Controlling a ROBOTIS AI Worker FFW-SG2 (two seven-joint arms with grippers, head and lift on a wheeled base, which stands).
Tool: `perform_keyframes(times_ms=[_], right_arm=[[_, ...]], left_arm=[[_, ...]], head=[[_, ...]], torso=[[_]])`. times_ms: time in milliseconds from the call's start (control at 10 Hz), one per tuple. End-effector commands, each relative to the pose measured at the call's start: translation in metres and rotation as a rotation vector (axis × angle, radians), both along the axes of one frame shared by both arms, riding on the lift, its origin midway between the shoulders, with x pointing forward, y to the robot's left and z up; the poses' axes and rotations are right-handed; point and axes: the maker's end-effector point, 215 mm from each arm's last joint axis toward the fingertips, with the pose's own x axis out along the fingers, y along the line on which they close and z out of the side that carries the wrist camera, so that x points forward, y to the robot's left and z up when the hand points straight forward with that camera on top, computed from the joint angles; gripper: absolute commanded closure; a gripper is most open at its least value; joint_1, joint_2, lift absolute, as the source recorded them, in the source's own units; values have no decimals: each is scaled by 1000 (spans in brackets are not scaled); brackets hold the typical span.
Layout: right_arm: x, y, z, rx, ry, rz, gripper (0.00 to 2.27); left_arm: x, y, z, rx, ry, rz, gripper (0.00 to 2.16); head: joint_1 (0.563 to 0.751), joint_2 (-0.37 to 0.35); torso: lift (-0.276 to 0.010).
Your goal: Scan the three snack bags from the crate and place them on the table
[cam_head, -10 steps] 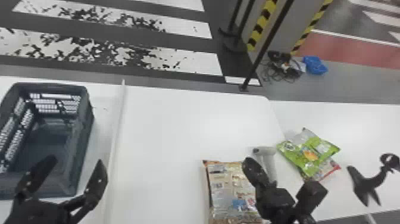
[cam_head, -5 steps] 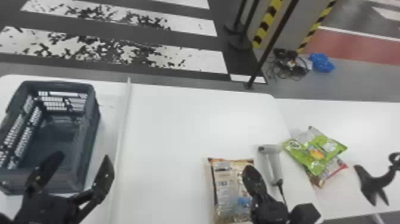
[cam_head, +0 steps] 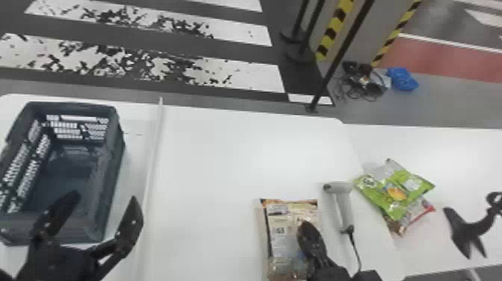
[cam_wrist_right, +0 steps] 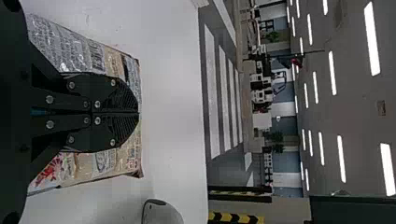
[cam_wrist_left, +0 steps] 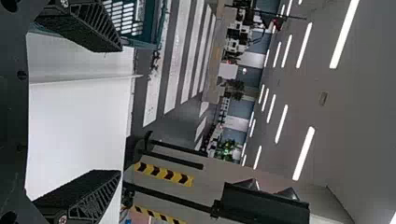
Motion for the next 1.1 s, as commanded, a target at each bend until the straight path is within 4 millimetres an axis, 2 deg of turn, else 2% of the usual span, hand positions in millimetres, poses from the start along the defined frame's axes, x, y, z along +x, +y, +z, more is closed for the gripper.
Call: perform_keyframes(times_ms=[0, 300, 400, 500, 700, 800, 900, 1000], right_arm=[[-1, 1, -15, 5, 27, -2, 2236], [-4, 1, -40, 9, 74, -5, 2236], [-5, 0, -30, 5, 40, -11, 2236], [-8, -4, -6, -9, -26, -34, 2233], [-14, -11, 70, -23, -196, -59, 2155], [-17, -19, 106, -17, -273, -78, 1723], [-15, -21, 124, -36, -294, -63, 201], [-7, -33, 116, -59, -236, -55, -1]], left_arm=[[-2, -1, -2, 3, 4, -6, 60], [-5, -4, -3, 2, 9, -13, 66], [-5, -5, -4, 0, 9, -14, 66], [-5, -6, -3, -2, 8, -16, 66], [-6, -6, -4, -2, 10, -16, 66], [-6, -9, -4, -3, 10, -20, 66], [-6, -9, -3, -5, 7, -21, 66], [-7, -9, -4, -5, 9, -21, 66]], head=[[695, -254], [695, -258], [695, -260], [695, -266], [695, -282], [695, -289], [695, -301], [695, -313]], torso=[[-37], [-37], [-37], [-37], [-37], [-37], [-37], [-37]])
